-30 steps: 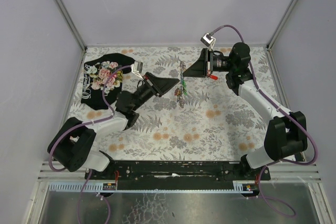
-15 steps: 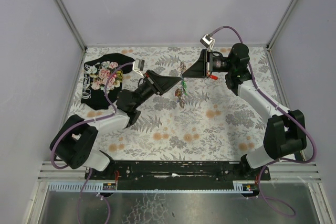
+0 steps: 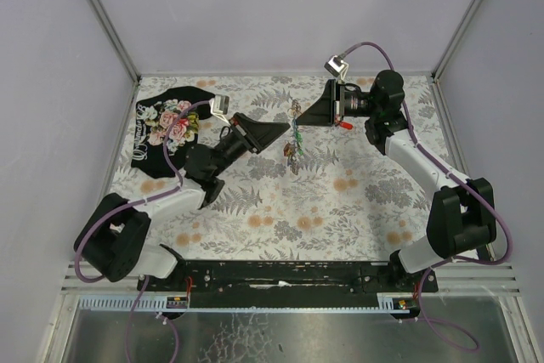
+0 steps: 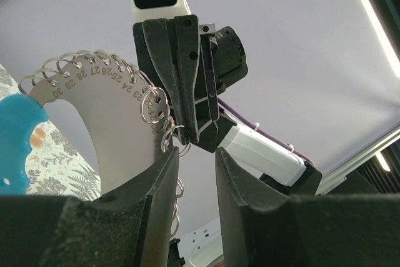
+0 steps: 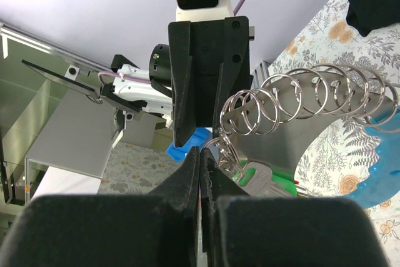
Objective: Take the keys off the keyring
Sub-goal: Remove the key from the keyring.
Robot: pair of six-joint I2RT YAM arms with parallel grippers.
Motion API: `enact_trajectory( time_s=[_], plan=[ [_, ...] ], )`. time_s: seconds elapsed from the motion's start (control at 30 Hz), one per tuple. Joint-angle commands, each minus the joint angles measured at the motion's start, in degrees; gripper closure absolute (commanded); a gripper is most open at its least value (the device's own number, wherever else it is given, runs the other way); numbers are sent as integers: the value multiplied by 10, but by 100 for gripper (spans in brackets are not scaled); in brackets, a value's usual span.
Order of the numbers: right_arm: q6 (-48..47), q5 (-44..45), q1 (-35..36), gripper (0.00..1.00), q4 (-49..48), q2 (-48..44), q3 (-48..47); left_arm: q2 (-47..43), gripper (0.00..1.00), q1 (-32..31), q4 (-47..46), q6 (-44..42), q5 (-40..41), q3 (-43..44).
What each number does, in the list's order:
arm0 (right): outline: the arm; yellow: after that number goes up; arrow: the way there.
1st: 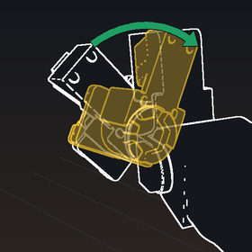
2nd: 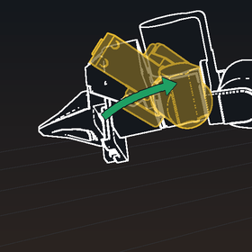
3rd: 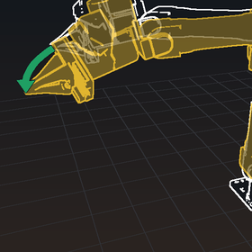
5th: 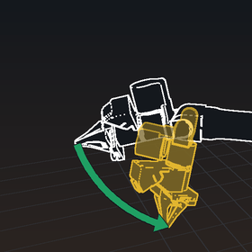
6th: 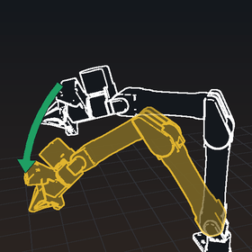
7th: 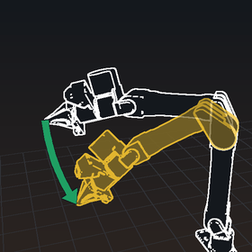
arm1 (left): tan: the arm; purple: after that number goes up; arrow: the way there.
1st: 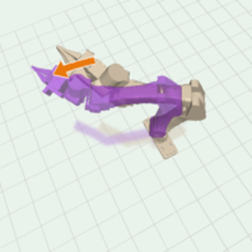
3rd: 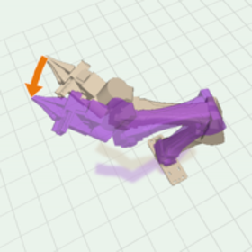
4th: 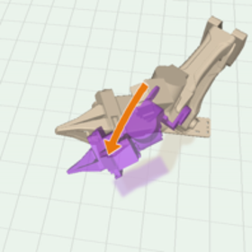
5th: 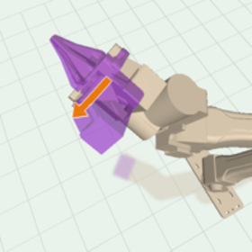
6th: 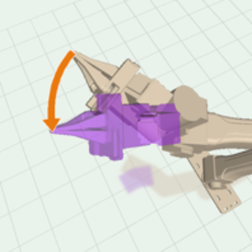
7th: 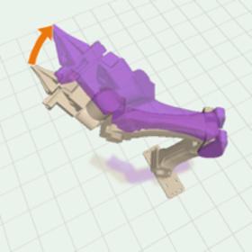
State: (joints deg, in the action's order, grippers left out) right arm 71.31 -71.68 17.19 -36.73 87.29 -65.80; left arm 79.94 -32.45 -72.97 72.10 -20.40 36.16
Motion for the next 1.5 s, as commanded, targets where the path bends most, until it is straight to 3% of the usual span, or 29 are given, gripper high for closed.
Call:
enact_trajectory(
  time_s=[0.0, 0.8, 1.47],
  plan=[
    [14, -12, -1, 100, -46, -7, -16, -10, 70, 6, 12, -25, 9, 1],
    [25, -17, -1, 100, -61, 1, -11, 40, 72, 6, -35, 12, -33, 37],
    [-20, -17, -1, 100, -12, 2, -13, 45, 78, 7, -66, 33, -41, 36]
  ],
)
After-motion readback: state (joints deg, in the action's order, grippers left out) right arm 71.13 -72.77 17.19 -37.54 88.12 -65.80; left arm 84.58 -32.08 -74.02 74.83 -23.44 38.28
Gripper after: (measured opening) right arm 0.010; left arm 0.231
